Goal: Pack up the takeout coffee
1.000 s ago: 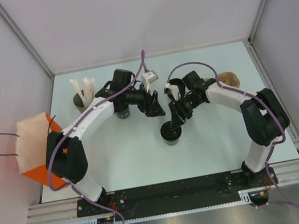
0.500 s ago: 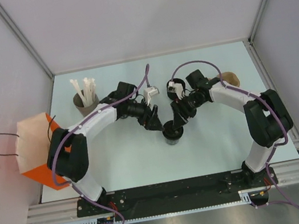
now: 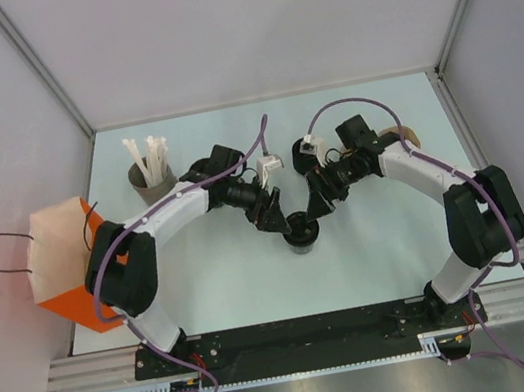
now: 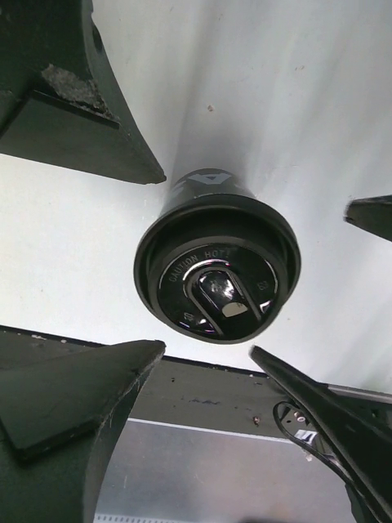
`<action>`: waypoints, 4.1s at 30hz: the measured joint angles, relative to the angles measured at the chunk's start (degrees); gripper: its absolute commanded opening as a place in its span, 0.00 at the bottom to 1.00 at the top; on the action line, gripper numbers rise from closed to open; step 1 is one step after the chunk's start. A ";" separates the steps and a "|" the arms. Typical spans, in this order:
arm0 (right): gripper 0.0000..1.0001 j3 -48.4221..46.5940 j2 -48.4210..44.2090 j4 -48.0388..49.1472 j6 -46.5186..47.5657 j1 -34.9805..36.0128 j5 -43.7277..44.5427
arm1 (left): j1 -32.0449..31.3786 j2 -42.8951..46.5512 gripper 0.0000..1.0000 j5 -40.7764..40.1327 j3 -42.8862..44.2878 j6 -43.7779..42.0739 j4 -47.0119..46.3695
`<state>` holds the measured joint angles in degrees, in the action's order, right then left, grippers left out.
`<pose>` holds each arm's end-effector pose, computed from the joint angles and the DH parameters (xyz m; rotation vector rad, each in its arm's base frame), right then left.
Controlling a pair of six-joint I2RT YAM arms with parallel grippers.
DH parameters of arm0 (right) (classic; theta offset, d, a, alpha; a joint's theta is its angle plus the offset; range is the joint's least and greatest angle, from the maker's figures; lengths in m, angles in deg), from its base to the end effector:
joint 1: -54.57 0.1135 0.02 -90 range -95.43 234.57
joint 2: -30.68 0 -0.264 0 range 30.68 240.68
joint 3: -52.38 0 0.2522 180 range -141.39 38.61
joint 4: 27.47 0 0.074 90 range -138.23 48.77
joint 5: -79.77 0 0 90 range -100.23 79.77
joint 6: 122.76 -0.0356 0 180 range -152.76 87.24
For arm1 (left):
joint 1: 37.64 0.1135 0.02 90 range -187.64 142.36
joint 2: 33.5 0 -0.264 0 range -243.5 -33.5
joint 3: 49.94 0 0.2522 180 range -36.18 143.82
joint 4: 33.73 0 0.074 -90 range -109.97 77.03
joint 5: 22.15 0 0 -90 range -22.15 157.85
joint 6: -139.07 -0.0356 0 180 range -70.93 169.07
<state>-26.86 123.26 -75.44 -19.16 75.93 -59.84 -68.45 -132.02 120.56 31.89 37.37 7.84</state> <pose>0.2918 0.1432 0.2339 -1.0173 2.2613 1.1781 0.2869 -0.2041 0.2209 1.2087 2.1564 -1.3115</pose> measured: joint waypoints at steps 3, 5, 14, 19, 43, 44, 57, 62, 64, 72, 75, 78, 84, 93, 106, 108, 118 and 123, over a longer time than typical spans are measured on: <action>0.76 0.00 -0.85 -0.04 0.02 -1.14 -0.24 | -0.11 -0.28 0.82 -0.28 -0.50 -0.42 0.24; 0.73 0.00 -0.90 -0.09 0.11 -2.21 -0.42 | -0.13 -0.55 0.82 -0.44 -0.63 -0.42 0.35; 0.66 0.00 -0.90 -1.36 0.74 -2.64 -0.42 | -0.20 -0.94 0.82 -0.76 -0.68 -1.36 1.05; 0.63 0.00 -0.85 -2.21 1.92 -1.90 -0.46 | -0.20 -1.66 0.80 -1.01 -0.66 -3.48 3.37; 0.60 0.00 0.74 -4.63 5.07 0.11 0.17 | -0.33 -5.38 0.76 -6.32 3.08 -3.56 4.09; 0.60 0.00 0.74 -4.70 5.14 0.11 0.28 | -0.33 -5.38 0.76 -6.60 3.17 -3.32 4.09; 0.60 0.00 0.72 -7.15 5.99 0.02 2.23 | -0.31 -5.38 0.77 -10.16 4.39 -1.77 2.40; 0.60 0.00 0.72 -10.08 6.67 0.09 2.58 | -0.17 -5.77 0.77 -12.66 5.68 -1.36 0.35; 0.60 0.00 0.72 -11.04 6.78 0.22 2.51 | -0.04 -6.23 0.77 -13.77 6.47 -1.22 -0.63; 0.63 0.00 0.35 -12.35 7.04 -0.04 2.10 | -0.02 -7.26 0.80 -15.56 7.39 -0.79 -3.30; 0.66 0.00 -0.02 -12.26 7.06 -1.49 0.66 | -0.11 -7.21 0.82 -14.95 7.39 -0.76 -3.34; 0.67 0.00 -0.02 -12.20 7.08 -3.48 -1.16 | -0.22 -7.02 0.84 -14.14 7.39 -0.76 -3.32; 0.68 0.00 -0.02 -12.15 7.10 -5.46 -3.15 | -0.22 -5.05 0.85 -13.18 7.41 -0.79 -3.30; 0.67 0.00 0.31 -12.17 7.54 -7.30 -3.91 | -0.26 -4.68 0.88 -10.95 9.38 -0.09 -3.13; 0.68 0.00 4.61 -11.17 7.04 -11.34 -4.31 | -4.37 -9.22 0.89 -8.04 15.08 4.37 -4.02; 0.68 0.00 5.05 -10.71 6.58 -11.32 -4.31 | -4.96 -10.78 0.89 -7.96 15.32 4.74 -4.15; 0.67 -0.02 6.64 -9.46 5.38 -11.87 -5.38 | -5.92 -13.35 0.84 -8.00 15.54 4.81 -3.82; 0.65 -1.11 8.24 -9.44 4.83 -11.91 -5.62 | -5.92 -13.35 0.76 -8.17 15.52 4.70 -3.76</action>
<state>-27.97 131.50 -84.89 -14.33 64.02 -65.45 -74.37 -145.38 112.38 47.41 42.07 4.08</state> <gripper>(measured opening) 0.661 0.793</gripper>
